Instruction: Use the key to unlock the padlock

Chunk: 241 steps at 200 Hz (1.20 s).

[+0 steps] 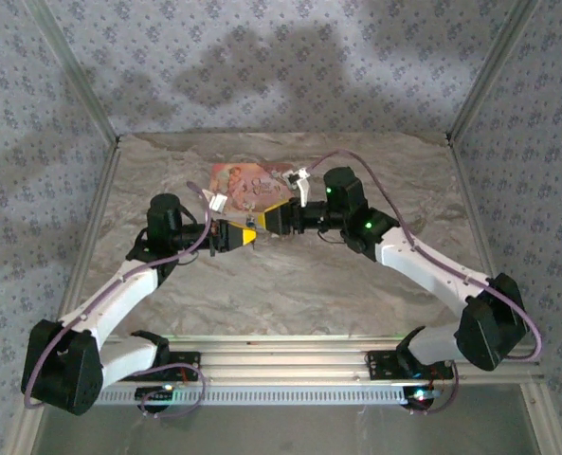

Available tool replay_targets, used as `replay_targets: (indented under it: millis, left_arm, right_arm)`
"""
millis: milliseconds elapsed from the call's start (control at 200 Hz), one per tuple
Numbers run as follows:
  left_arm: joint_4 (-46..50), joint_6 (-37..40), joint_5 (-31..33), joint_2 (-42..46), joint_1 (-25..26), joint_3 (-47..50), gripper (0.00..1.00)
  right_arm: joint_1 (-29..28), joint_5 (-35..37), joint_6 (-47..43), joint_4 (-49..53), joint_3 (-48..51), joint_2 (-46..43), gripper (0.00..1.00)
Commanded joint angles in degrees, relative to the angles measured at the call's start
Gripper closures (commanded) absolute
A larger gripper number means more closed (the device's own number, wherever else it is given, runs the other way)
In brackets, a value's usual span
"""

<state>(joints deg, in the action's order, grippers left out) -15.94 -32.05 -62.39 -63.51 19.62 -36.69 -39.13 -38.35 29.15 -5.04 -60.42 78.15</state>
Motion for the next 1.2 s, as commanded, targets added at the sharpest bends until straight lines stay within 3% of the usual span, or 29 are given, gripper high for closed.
replay_targets:
  millis: [0,240,440,675,764,869,1024,1199]
  left_arm:
    - [1.42,1.56,-2.08,1.8,-0.24,-2.15,1.0]
    - [2.06,1.42,-2.38,3.52,-0.28,-2.12,1.0]
    - [2.28,1.37,-2.82,3.65,-0.2,-2.38,1.0]
    - [3.86,2.17,-2.68,4.07,-0.05,-2.23,1.0]
    - [4.86,1.66,-0.91,4.4,-0.1,-2.17,0.66]
    - [-0.13,-4.03,-0.1,3.88,-1.25,-0.69,0.45]
    - [-12.12,-14.66,-0.98,1.58,-1.86,2.03,0.45]
    - [-13.08,-15.08,-1.41,1.47,-1.86,1.91,0.52]
  right_arm:
    - [-1.61,-1.2,1.36,-2.09,-0.45,1.48,0.48]
    - [-2.35,-2.17,1.88,-3.29,-0.49,3.25,0.58]
    - [-2.47,-1.7,1.35,-3.87,0.58,3.02,1.0]
    - [-2.39,-1.73,2.41,-7.87,2.66,2.46,1.0]
    - [-2.37,-0.83,2.9,-9.1,3.39,2.24,1.0]
    - [-2.14,0.02,3.61,-10.5,4.17,1.83,1.0]
    - [-1.24,-0.39,5.2,-12.26,4.35,2.12,1.0]
    - [-0.5,-1.58,7.84,-14.56,3.44,3.16,1.0]
